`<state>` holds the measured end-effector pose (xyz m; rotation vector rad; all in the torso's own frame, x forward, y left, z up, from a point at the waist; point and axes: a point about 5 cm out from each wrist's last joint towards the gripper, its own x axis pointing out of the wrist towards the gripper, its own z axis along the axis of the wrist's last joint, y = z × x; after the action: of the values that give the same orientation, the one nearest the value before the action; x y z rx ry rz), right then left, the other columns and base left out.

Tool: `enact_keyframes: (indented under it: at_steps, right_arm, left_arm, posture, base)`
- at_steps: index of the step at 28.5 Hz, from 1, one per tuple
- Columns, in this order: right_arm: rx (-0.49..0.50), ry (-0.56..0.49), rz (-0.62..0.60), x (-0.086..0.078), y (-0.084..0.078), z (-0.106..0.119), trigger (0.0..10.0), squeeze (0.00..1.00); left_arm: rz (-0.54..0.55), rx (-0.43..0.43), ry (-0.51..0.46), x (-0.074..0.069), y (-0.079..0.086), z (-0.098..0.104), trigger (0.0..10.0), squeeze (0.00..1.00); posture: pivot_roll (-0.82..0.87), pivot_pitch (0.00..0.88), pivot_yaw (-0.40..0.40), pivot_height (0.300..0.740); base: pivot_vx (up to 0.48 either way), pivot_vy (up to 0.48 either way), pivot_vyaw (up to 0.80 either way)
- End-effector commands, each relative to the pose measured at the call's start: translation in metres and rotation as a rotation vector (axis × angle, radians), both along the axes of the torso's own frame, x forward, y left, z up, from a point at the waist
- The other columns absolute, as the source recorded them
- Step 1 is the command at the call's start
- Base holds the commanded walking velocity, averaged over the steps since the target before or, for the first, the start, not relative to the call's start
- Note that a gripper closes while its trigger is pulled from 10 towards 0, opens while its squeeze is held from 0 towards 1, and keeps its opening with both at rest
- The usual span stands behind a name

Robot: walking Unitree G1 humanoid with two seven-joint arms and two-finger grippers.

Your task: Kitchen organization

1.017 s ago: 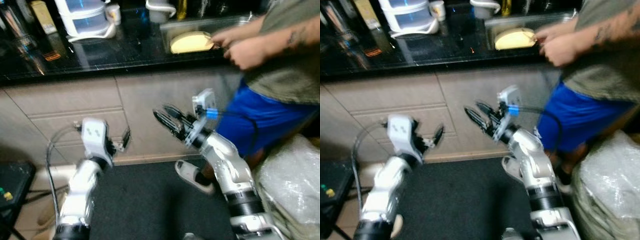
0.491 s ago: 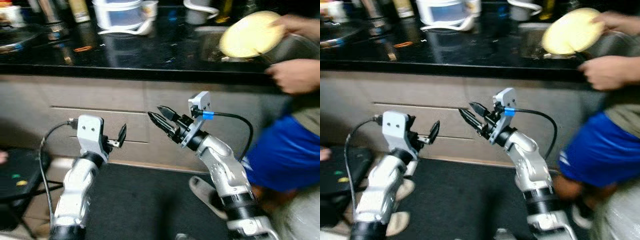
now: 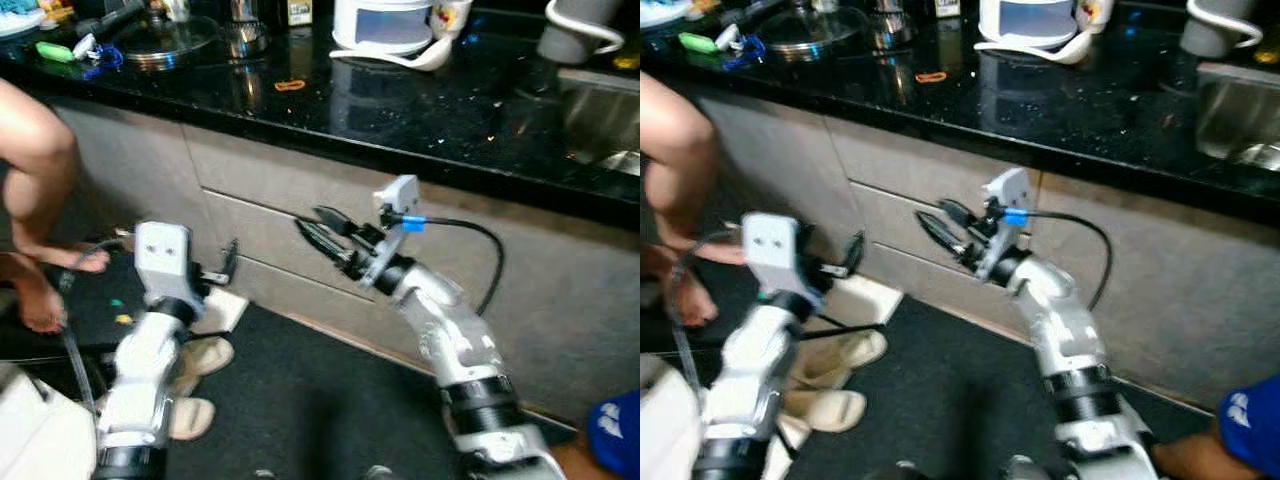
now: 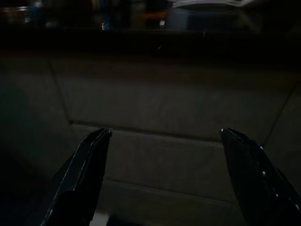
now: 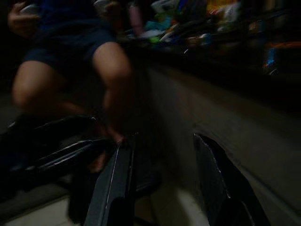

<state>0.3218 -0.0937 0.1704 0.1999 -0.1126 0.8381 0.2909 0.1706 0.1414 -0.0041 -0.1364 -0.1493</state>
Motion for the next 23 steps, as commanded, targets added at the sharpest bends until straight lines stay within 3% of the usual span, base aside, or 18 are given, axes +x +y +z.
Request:
enact_keyframes:
  at_steps: [1,23]
  right_arm:
    - [0.01,-0.004,0.005,0.0,0.005,0.001,10.0,0.0]
    - [0.002,-0.001,-0.047,0.005,-0.005,0.002,10.0,0.0]
  left_arm:
    - [0.022,0.005,0.003,-0.001,0.007,0.001,10.0,0.0]
    - [0.054,-0.007,-0.031,0.002,0.017,0.016,10.0,0.0]
  posture:
    - [0.02,0.057,-0.016,0.74]
    - [0.02,0.059,-0.013,0.74]
  base:
    - [0.289,0.0,0.0]
    - [0.297,0.0,0.0]
